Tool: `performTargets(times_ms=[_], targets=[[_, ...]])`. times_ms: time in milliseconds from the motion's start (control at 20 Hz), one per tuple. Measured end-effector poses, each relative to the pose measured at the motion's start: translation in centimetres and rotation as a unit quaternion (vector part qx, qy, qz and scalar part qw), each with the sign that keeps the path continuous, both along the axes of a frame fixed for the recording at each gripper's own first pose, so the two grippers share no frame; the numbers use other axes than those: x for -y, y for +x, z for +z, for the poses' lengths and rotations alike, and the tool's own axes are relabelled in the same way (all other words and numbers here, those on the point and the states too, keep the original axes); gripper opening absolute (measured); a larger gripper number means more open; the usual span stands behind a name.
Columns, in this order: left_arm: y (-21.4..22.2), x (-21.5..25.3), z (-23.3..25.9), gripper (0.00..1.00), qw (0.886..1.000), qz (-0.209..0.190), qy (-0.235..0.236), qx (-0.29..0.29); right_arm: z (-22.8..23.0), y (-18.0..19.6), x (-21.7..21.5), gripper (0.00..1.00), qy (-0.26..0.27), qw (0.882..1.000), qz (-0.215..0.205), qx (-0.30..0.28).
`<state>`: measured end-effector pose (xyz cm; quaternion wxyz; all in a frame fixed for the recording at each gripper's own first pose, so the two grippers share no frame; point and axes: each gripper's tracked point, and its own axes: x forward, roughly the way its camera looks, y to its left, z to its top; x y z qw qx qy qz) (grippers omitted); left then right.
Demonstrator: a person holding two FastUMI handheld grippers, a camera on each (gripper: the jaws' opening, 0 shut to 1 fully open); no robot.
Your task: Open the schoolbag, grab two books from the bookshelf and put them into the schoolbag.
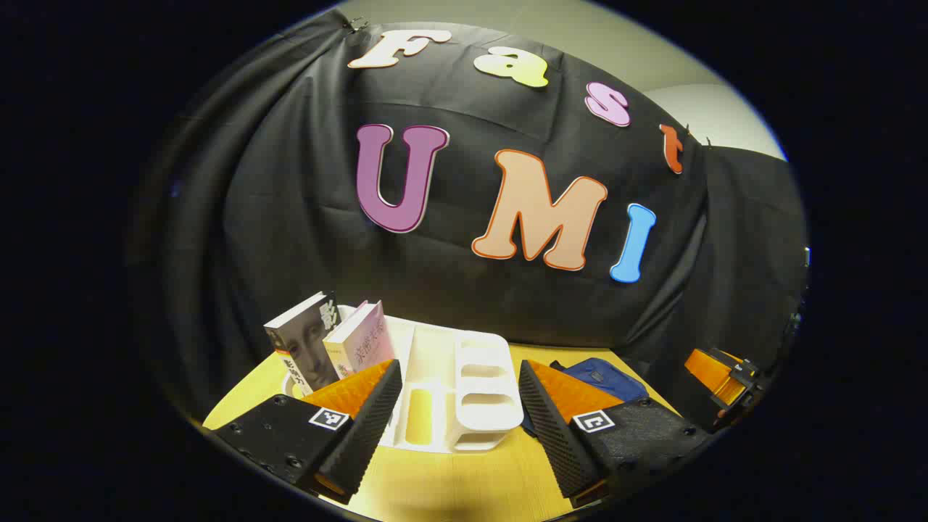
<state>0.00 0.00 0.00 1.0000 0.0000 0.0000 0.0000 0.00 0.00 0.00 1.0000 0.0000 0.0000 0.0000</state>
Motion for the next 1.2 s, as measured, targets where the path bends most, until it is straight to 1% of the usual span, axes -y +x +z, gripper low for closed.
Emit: performTargets(times_ms=[100,150,200,300,350,400,500,550,600,650,700,750,1000,1050,1100,1150,1200], targets=[[-0.1,0.3,-0.1,0.95,1.000,0.005,-0.012,0.003,0.4,0.0,0.4,0.97,-0.002,1.000,0.006,0.006],[-0.1,0.3,-0.3,0.93,1.000,0.009,-0.018,0.002,0.3,0.0,0.7,0.97,-0.002,1.000,0.007,0.007],[-0.1,0.5,-0.6,0.96,1.000,0.012,-0.022,0.001,0.4,0.0,1.0,0.96,-0.001,1.000,0.007,0.007],[-0.4,0.8,-1.2,0.96,1.000,0.016,-0.026,0.000,0.2,0.0,1.3,0.97,-0.001,1.000,0.010,0.003],[-0.5,1.0,-1.4,0.96,0.999,0.019,-0.026,-0.001,-0.1,0.1,1.6,0.97,-0.004,1.000,0.011,-0.002],[-0.6,1.2,-1.8,0.93,0.999,0.020,-0.025,-0.003,-0.3,0.1,1.9,0.97,-0.008,1.000,0.012,-0.007],[-0.6,1.6,-1.8,0.93,0.999,0.026,-0.025,-0.002,-0.6,0.3,2.3,0.97,-0.014,1.000,0.015,-0.011],[-0.5,1.7,-1.8,0.96,0.999,0.027,-0.024,-0.002,-0.7,0.2,2.4,0.97,-0.017,1.000,0.016,-0.013],[-0.6,2.0,-2.0,0.96,0.999,0.026,-0.022,-0.003,-0.9,0.2,2.6,0.98,-0.020,1.000,0.016,-0.015],[-0.6,2.2,-1.9,0.93,0.999,0.028,-0.019,-0.004,-1.2,0.3,2.8,0.98,-0.023,0.999,0.016,-0.017],[-0.6,2.3,-1.9,0.96,0.999,0.030,-0.015,-0.004,-1.4,0.4,3.0,0.98,-0.028,0.999,0.017,-0.020],[-0.6,2.3,-1.8,0.96,0.999,0.032,-0.011,-0.005,-1.8,0.4,3.2,0.98,-0.035,0.999,0.017,-0.022],[-1.0,2.2,-1.6,0.96,0.999,0.044,-0.012,-0.002,-4.2,1.0,4.5,0.98,-0.099,0.994,0.014,-0.036],[-0.9,2.0,-1.5,0.93,0.999,0.048,-0.012,0.000,-4.7,1.2,4.6,0.98,-0.113,0.993,0.016,-0.034],[-1.3,1.7,-1.4,0.96,0.999,0.052,-0.012,0.002,-5.4,1.4,4.7,0.98,-0.132,0.991,0.016,-0.035],[-1.3,1.5,-1.4,0.96,0.998,0.057,-0.013,0.002,-6.2,1.6,4.8,0.98,-0.152,0.988,0.016,-0.037],[-1.5,0.9,-1.5,0.96,0.998,0.063,-0.013,0.002,-6.9,1.8,4.9,1.00,-0.174,0.984,0.016,-0.038]])
